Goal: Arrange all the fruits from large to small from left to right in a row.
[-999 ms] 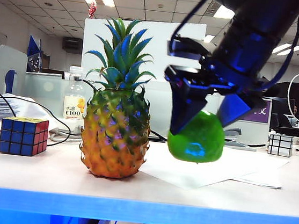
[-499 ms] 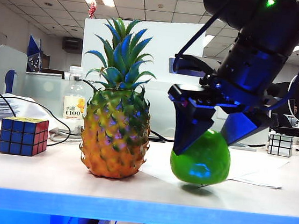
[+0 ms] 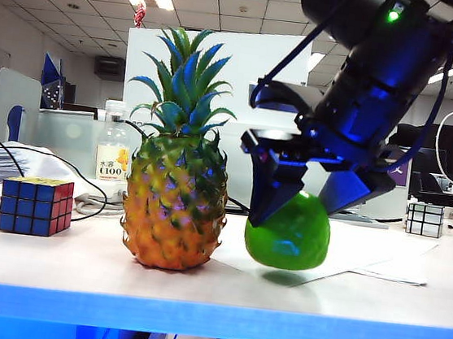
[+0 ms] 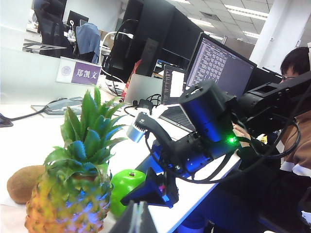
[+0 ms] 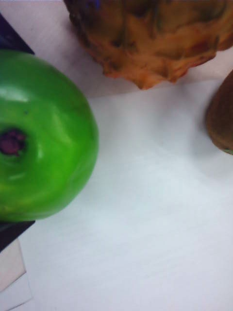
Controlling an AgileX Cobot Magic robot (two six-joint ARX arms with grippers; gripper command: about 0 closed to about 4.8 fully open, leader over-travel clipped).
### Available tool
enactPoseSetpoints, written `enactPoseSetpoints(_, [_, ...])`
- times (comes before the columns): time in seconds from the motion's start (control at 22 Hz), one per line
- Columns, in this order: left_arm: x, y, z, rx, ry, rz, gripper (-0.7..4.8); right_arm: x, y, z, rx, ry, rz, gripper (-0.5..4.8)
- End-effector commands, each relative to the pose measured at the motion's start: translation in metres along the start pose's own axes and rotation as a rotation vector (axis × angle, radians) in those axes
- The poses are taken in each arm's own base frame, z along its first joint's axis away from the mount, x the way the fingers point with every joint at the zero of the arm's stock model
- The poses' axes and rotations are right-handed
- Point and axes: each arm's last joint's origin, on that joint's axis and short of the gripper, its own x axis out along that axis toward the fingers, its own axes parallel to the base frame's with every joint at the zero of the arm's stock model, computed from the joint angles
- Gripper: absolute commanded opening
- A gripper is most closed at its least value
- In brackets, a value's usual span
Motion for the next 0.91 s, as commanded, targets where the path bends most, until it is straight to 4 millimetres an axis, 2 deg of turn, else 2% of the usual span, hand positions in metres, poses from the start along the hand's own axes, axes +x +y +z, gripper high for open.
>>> enactPoseSetpoints(0.05, [0.0, -0.001, 0.0019, 0.019, -0.009, -0.004, 0.21, -0.0007, 0.0007, 0.0032, 0.005, -0.025, -0.001, -0.06])
enactPoseSetpoints(0.36, [-0.0001, -0.0011, 0.0019, 0.019, -0.009, -0.004, 0.21, 0.002, 0.0009, 0.0025, 0.004, -0.021, -0.005, 0.0])
enactPoseSetpoints(0.5, [-0.0001, -0.0011, 0.0019, 0.015, -0.008, -0.006, 0.22, 0.0053, 0.0014, 0.0024, 0.009, -0.022, -0.006, 0.95])
enactPoseSetpoints(0.64, [0.0, -0.0011, 0.0019, 0.014, -0.008, -0.006, 0.22, 0.0069, 0.0016, 0.0029, 0.02, -0.029, -0.005, 0.98])
enactPoseSetpoints(0.73, [0.0, -0.0011, 0.0019, 0.011, -0.008, -0.007, 0.22, 0.0069, 0.0016, 0.0038, 0.03, -0.038, -0.007, 1.71])
enactPoseSetpoints(0.86, [-0.0001, -0.0011, 0.0019, 0.012, -0.008, -0.006, 0.22, 0.0068, 0.0017, 0.0048, 0.035, -0.048, -0.006, 1.9])
enactPoseSetpoints(0.91, [-0.0001, -0.0011, 0.0019, 0.012, -0.008, -0.006, 0.22, 0.0068, 0.0017, 0.0048, 0.037, -0.048, -0.006, 2.23])
